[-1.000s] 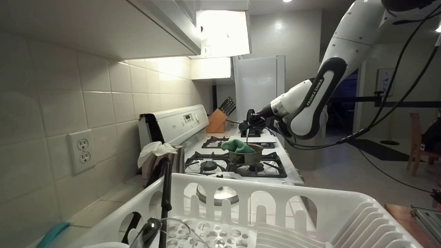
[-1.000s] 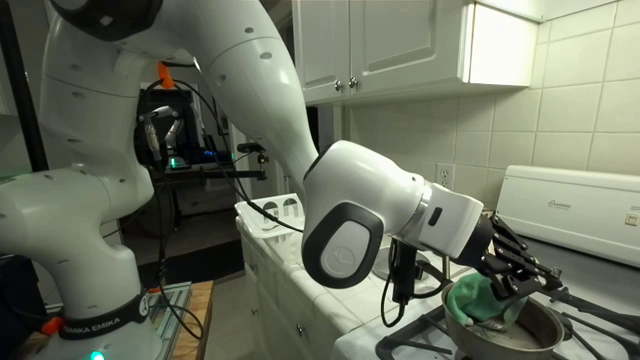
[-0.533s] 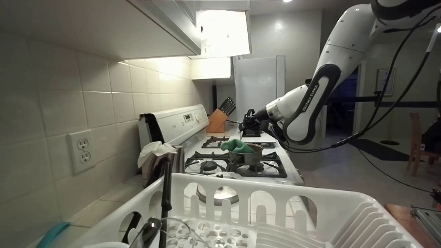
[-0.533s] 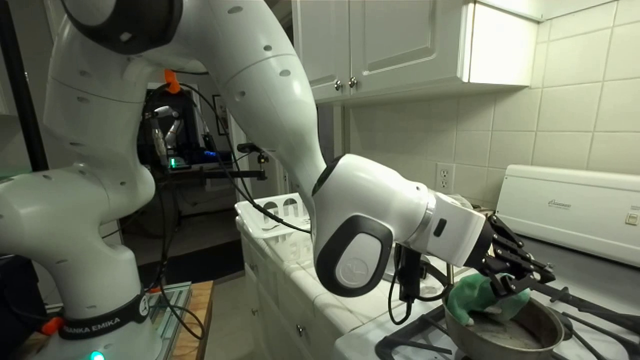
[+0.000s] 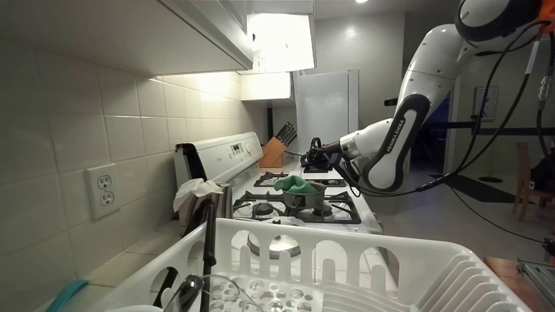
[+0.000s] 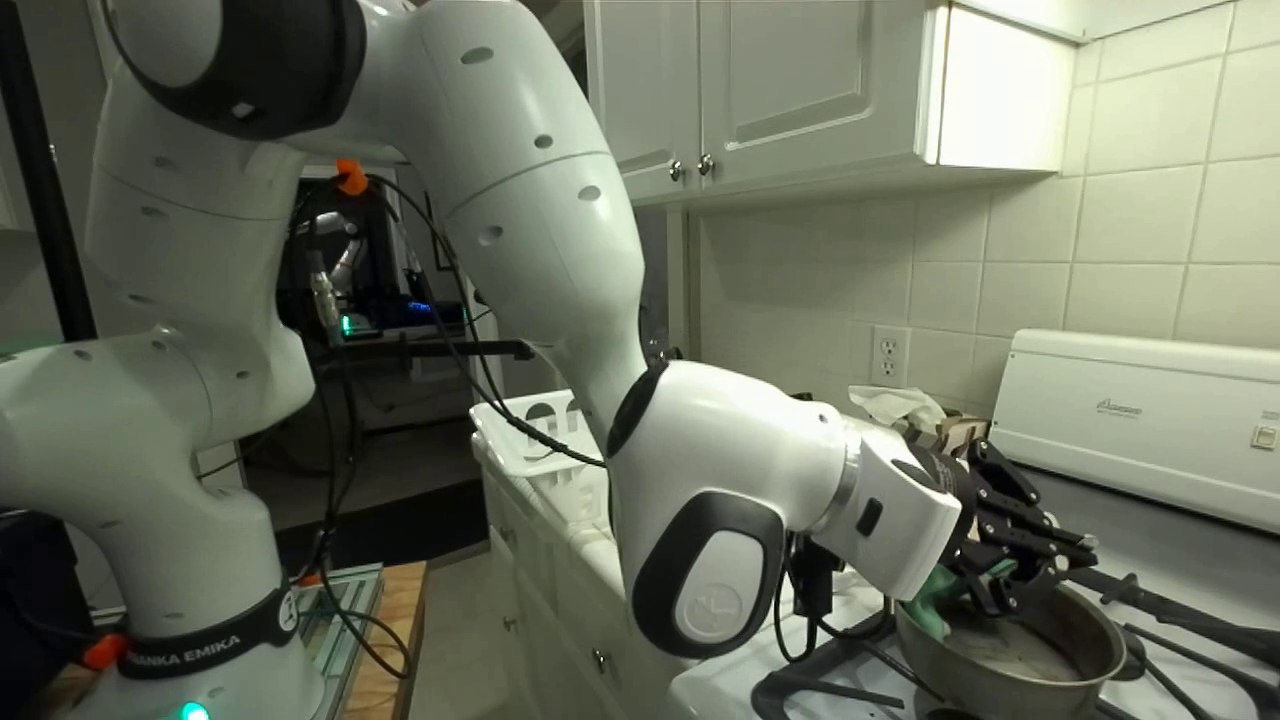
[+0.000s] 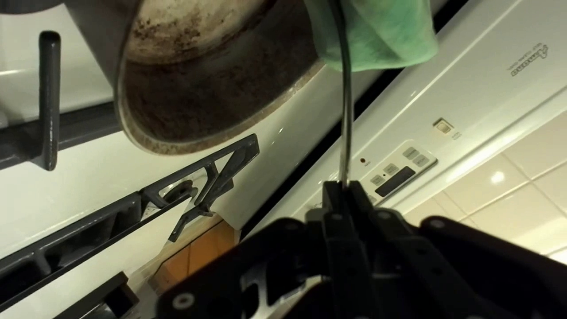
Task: Use the fork to remove the green cloth from the pot, put the green cloth in the white drying rack and put the fork back in the pot
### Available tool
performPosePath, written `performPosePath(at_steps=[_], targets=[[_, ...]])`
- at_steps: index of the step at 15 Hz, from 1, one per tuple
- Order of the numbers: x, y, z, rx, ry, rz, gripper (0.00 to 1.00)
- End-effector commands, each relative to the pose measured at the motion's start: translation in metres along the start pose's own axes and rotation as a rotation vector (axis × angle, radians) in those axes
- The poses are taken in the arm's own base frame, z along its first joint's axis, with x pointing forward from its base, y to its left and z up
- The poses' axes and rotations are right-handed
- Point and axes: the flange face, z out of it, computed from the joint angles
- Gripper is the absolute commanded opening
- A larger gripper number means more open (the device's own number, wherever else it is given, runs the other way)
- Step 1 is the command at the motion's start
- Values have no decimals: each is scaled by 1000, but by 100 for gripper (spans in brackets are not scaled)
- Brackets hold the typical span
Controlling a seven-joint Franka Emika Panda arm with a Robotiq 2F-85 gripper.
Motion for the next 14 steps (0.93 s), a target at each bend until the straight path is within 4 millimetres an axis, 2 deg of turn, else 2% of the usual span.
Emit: performPosePath(at_steps=[1, 11, 14], targets=[[3, 10, -10, 89, 7, 77, 1], [8, 66, -50, 188, -34, 323, 1], [17, 82, -57, 166, -71, 390, 1]])
